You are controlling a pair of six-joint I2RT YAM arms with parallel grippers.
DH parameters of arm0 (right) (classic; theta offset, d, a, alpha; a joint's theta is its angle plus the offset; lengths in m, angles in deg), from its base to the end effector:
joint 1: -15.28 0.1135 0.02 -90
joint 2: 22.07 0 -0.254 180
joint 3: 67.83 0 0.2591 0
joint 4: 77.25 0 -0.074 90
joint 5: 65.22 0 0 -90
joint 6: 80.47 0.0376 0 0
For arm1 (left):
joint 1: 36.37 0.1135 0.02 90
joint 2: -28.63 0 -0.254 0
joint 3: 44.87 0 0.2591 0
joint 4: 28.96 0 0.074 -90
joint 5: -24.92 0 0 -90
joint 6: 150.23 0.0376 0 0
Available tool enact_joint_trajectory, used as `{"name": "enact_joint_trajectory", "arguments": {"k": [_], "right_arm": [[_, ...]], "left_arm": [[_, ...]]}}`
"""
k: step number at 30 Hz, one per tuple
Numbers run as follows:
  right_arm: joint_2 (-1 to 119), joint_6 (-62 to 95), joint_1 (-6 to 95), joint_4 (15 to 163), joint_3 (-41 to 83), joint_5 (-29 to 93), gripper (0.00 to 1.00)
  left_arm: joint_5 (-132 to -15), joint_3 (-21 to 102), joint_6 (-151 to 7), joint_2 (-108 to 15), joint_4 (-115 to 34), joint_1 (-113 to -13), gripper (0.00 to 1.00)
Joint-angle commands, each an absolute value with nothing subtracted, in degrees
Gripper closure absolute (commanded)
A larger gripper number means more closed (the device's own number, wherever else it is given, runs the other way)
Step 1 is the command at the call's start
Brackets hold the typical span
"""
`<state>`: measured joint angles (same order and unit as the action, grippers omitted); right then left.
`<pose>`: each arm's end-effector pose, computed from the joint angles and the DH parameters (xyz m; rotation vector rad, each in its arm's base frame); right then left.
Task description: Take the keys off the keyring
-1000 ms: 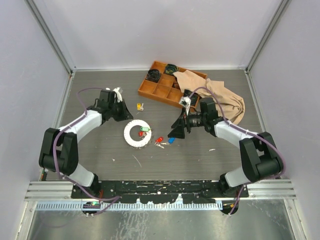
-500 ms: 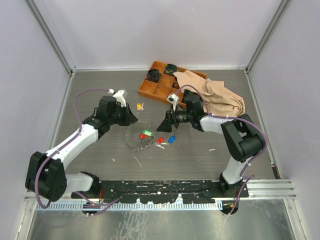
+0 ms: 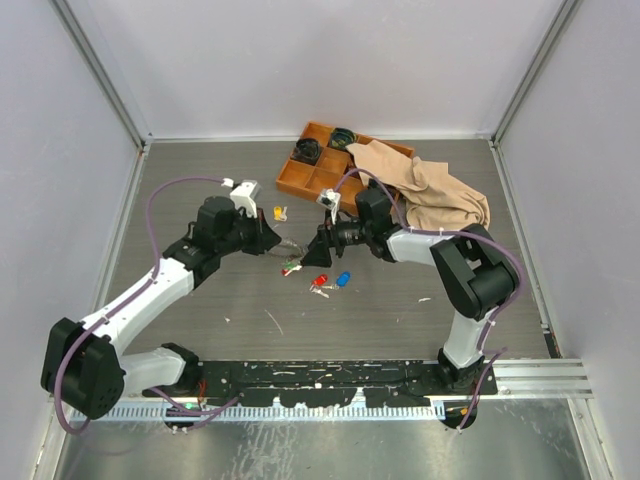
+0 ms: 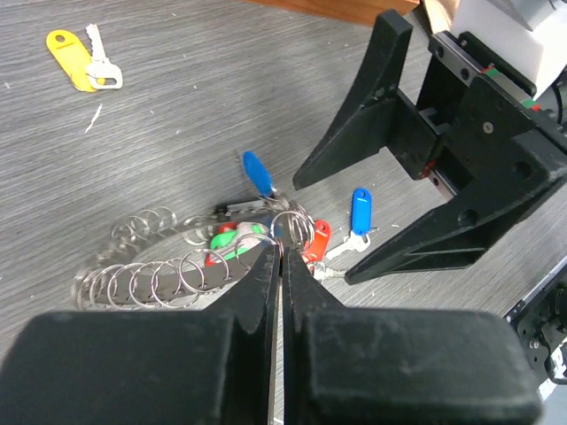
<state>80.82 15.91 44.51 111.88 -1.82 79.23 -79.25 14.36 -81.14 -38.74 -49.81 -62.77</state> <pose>0.3069 0.2068 0.1610 -1.0066 1.8399 1.3508 0.2426 -0.1307 0.2577 0.2595 2.1343 -0.7510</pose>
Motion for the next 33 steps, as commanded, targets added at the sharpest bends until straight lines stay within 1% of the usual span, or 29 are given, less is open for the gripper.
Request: {"name": "enact_joint_trajectory", "arguments": {"k": [1,4,9,15,23,24,26,29,30,33], "right_arm": [[81.6,15.3,45.0,117.5,0.3,77.5,0.18],[80.9,13.6,45.2,119.4,-0.4,74.5,0.18],[79.6,5.9,46.1,121.6,-1.9,71.5,0.19],[78.1,0.5,47.8,124.4,-4.4,71.9,0.25],[76.6,0.1,48.0,124.7,-4.4,71.1,0.52],[76.3,0.4,48.0,124.6,-4.4,71.4,0.55],[75.8,1.4,47.9,124.6,-4.1,72.6,0.59],[75.2,3.2,47.7,124.2,-3.4,75.0,0.7],[74.9,3.5,47.7,124.1,-3.4,75.9,0.73],[73.9,3.6,47.5,123.1,-3.2,79.1,0.89]], "left_arm": [[-78.7,15.9,-80.0,-38.7,-44.9,-64.1,1.0],[-77.8,16.5,-79.9,-38.4,-45.6,-64.2,1.0],[-78.1,17.3,-80.2,-38.2,-45.4,-64.2,1.0],[-79.6,19.2,-81.6,-38.9,-46.3,-64.2,1.0],[-82.4,20.5,-84.1,-38.8,-46.2,-64.2,1.0],[-82.7,20.4,-84.4,-38.6,-45.8,-64.3,1.0],[-83.3,20.4,-85.2,-38.3,-45.4,-64.3,1.0],[-83.8,20.5,-86.0,-37.7,-45.3,-64.5,1.0],[-83.7,20.7,-86.2,-37.5,-45.5,-64.6,1.0],[-84.1,21.1,-86.6,-36.9,-45.9,-64.7,1.0]]}}
